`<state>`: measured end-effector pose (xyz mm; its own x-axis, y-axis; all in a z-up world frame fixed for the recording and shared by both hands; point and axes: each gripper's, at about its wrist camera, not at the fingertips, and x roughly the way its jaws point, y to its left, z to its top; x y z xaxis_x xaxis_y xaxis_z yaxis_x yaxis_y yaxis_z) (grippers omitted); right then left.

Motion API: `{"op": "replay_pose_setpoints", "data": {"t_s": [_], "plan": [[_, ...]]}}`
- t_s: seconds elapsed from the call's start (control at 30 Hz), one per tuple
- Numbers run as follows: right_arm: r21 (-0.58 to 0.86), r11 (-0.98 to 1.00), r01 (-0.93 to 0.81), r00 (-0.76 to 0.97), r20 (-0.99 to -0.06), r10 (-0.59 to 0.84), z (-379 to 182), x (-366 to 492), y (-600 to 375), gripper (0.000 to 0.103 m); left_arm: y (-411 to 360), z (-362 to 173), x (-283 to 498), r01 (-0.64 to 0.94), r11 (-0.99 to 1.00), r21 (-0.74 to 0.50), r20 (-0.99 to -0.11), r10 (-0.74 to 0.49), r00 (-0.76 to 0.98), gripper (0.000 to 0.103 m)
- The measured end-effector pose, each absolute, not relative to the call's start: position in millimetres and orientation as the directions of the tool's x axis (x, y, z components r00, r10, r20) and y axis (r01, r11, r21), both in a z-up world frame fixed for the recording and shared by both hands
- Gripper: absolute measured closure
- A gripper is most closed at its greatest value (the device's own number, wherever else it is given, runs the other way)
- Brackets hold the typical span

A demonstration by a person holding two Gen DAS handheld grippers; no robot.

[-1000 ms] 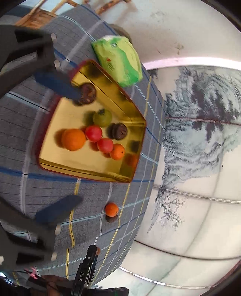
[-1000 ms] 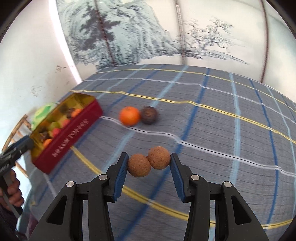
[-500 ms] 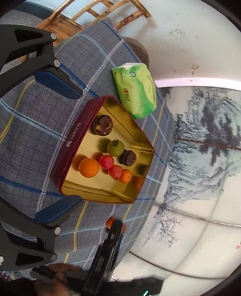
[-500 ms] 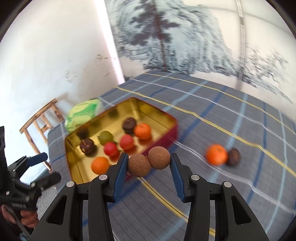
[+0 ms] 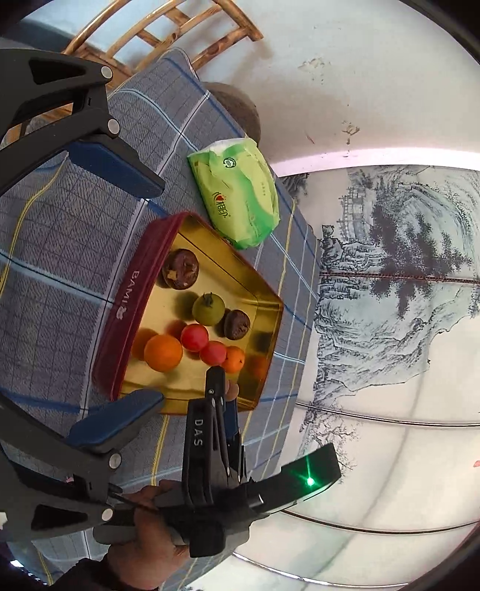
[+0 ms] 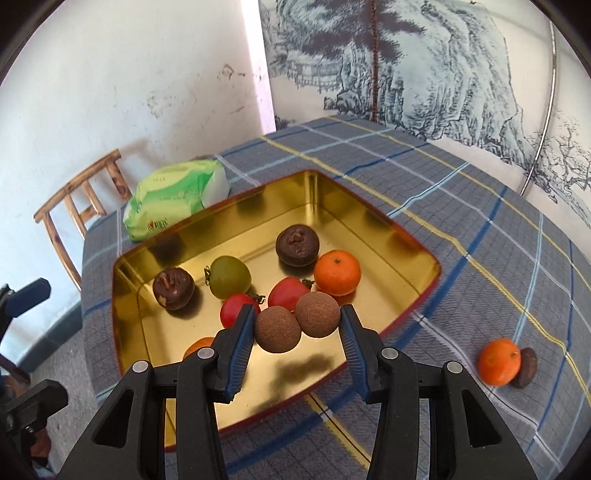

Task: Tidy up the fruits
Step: 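Carry the two small brown balls over the tin and release with the right tool, then withdraw the right tool while the left tool moves to the tangerine on the cloth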

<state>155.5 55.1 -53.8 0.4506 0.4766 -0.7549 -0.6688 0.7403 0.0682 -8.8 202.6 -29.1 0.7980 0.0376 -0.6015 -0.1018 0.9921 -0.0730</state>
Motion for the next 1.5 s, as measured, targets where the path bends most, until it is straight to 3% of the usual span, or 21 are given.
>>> {"op": "replay_pose_setpoints", "data": {"t_s": [0.6,1.0,1.5], "plan": [[0.030,0.741,-0.671,0.451,-0.776,0.441,-67.4,159.6,74.1,0.056,205.5,-43.5,-4.2,-0.117,0.993,-0.032,-0.634,0.070,0.770,0.001],[0.079,0.742,-0.666,0.434,-0.767,0.472,-66.1,160.9,73.5,0.055,199.9,-49.7,-0.1,-0.106,0.994,-0.019,-0.657,0.068,0.751,0.001],[0.180,0.774,-0.607,0.482,-0.692,0.538,-40.1,142.7,23.3,0.054,197.7,-48.7,1.9,-0.103,0.995,-0.010,-0.662,0.070,0.746,0.001]]}}
